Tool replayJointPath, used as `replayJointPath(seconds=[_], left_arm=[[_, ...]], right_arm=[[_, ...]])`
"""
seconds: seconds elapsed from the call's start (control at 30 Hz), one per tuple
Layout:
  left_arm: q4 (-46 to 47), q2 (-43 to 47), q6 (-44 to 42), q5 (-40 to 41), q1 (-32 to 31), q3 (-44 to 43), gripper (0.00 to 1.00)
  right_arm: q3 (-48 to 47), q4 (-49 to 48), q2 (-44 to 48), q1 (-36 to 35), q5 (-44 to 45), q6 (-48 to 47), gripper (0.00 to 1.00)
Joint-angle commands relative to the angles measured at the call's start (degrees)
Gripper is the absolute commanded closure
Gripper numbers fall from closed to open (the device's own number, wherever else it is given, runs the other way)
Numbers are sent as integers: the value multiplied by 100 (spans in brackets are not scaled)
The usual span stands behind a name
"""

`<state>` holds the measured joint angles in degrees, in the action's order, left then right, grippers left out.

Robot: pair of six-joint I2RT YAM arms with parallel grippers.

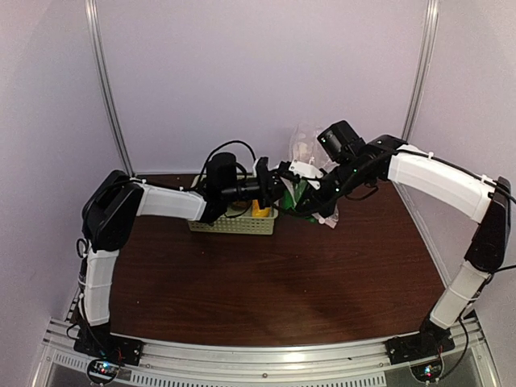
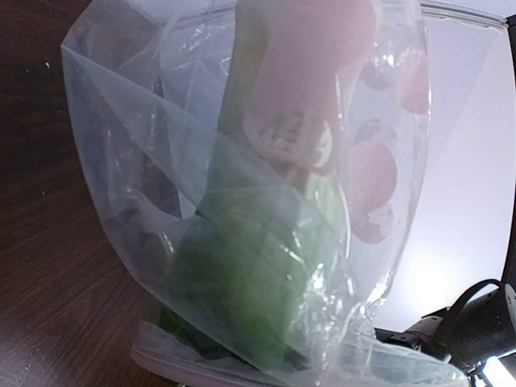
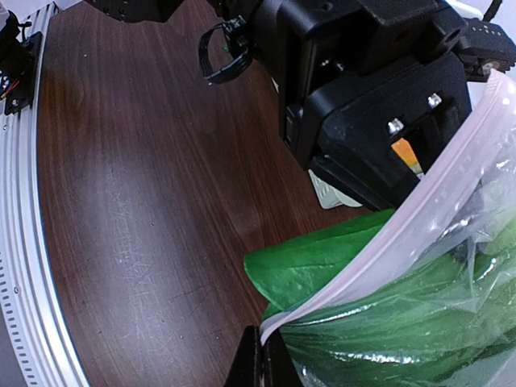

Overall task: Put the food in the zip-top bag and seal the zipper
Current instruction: Place the fake vegetable in the zipper food storage bag, then adjust the zipper food storage bag at the center of the board.

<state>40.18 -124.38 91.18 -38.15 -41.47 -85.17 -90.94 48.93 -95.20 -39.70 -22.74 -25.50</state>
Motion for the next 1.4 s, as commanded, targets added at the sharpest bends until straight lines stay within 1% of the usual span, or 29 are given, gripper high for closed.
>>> replayJointPath(seconds=[0.0,0.1,0.17,0.2,0.23,0.3,0.4,0.47,0.53,0.6,0.63,0.7,0.73,0.8,0.93,1.07,1.13,1.2,1.3,1.33,1.37], left_arm=[[865,-78,272,673,-108,-213,97],[725,115,141,858,-204,81,81],[641,333,-6,881,-229,293,72],[553,538,-137,889,-236,394,66],[358,724,-312,903,-238,467,59],[-199,1089,-853,969,-243,546,55],[-1165,1498,-1781,1074,-279,473,39],[-1631,1605,-2182,973,-290,392,37],[-1812,1689,-2422,826,-315,465,37],[-2210,1771,-2679,837,-346,630,41],[-2428,1803,-2811,930,-363,731,44],[-2738,1827,-3135,1159,-414,896,54],[-2851,1816,-3324,1286,-443,932,57],[-2952,1730,-3593,1469,-466,909,56],[-2865,1595,-3612,1535,-467,752,49],[-2822,1539,-3449,1807,-459,685,48],[-2839,1477,-3297,1951,-431,631,50],[-2681,1326,-3085,1962,-370,566,53],[-2910,976,-2921,2010,-289,151,62],[-2973,840,-2906,1996,-265,2,69],[-2964,715,-2910,1955,-250,-136,79]], right_arm=[[-301,-190,-37,191,-414,366,100],[-567,-367,-64,528,-710,916,100],[-715,-425,-129,731,-730,1230,100],[-762,-430,-147,840,-727,1348,100],[-767,-442,-152,928,-681,1442,100],[-692,-528,-126,1081,-442,1545,100],[-491,-701,-49,1243,-157,1614,100],[-362,-768,-40,1282,-124,1666,100],[-305,-800,-27,1307,-240,1722,100],[-281,-833,11,1307,-386,1779,100],[-283,-859,43,1308,-441,1816,100],[-271,-922,113,1307,-513,1862,100],[-265,-969,142,1309,-570,1864,100],[-248,-1030,155,1308,-653,1864,100],[-278,-1007,35,1305,-819,1915,100],[-315,-976,-79,1296,-951,1942,100],[-308,-993,-95,1298,-976,1943,100],[-279,-1039,-90,1298,-997,1952,100],[-253,-1061,-87,1292,-1043,1952,100],[-225,-1087,-79,1293,-1037,1953,100],[-200,-1108,-71,1298,-1001,1952,100]])
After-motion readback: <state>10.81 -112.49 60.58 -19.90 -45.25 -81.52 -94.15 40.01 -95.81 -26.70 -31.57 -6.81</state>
